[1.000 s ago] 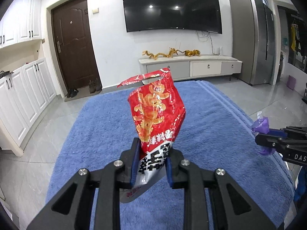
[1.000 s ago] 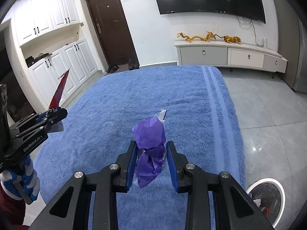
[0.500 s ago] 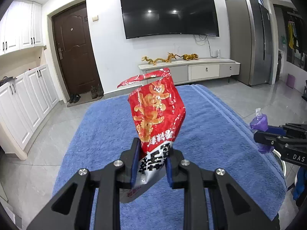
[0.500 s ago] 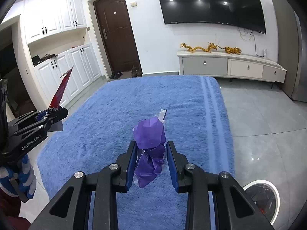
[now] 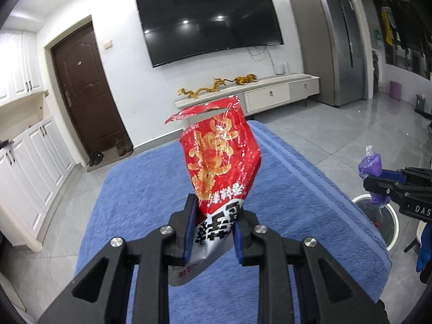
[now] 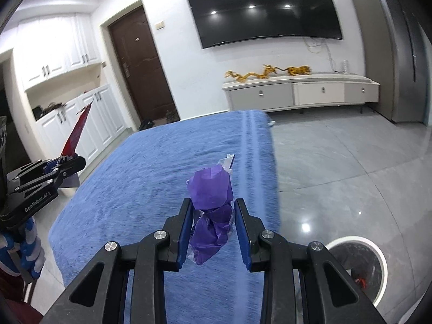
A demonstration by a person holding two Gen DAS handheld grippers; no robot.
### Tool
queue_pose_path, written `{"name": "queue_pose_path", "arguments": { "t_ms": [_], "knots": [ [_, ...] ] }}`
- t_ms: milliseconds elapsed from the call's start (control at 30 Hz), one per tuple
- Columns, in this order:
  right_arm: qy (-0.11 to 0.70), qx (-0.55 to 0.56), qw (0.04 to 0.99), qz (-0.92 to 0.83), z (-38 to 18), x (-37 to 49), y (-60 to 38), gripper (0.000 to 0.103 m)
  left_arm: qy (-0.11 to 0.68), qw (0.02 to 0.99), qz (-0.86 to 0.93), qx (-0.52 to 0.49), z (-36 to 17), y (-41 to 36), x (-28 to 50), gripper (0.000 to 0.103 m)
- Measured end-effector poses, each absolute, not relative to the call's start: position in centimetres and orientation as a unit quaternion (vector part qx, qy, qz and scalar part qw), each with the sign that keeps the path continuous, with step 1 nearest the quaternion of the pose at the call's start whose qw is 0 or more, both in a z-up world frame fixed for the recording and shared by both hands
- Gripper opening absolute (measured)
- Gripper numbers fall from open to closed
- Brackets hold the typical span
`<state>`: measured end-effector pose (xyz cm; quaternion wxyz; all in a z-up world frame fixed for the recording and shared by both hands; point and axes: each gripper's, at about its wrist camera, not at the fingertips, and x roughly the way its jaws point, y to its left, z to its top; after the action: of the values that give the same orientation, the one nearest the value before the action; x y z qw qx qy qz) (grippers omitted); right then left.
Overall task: Collect trash
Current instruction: 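Lift the packet and purple wrapper and carry them over the trash bin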
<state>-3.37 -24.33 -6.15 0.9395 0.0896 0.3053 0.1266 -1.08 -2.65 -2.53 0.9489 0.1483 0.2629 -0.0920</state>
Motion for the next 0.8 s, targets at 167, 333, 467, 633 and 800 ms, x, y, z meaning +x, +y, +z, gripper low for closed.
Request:
{"name": "queue_pose_path", "arguments": {
  "t_ms": [167, 333, 467, 633, 800],
  "knots": [
    [0.301, 0.113, 0.942, 0.099, -6.8, -4.5, -27.6, 0.029, 0.262, 0.943, -0.113, 0.173, -2.7, -5.7, -1.0, 0.022],
    [0.299, 0.138, 0.942, 0.07, -8.0, -6.1, -30.7, 0.029, 0.268, 0.932, -0.142, 0.197, -3.3, -9.4, -1.0, 0.022],
    [0.301, 0.16, 0.939, 0.048, -8.9, -7.1, -33.1, 0.029, 0.271, 0.924, -0.163, 0.214, -3.8, -12.1, -1.4, 0.022],
    [0.303, 0.183, 0.935, 0.019, -10.0, -8.5, -35.7, 0.029, 0.277, 0.912, -0.192, 0.235, -4.6, -14.9, -1.7, 0.022],
    [0.311, 0.195, 0.93, -0.009, -10.9, -9.8, -37.8, 0.029, 0.288, 0.898, -0.225, 0.247, -5.7, -18.5, -1.7, 0.022]
  ]
}}
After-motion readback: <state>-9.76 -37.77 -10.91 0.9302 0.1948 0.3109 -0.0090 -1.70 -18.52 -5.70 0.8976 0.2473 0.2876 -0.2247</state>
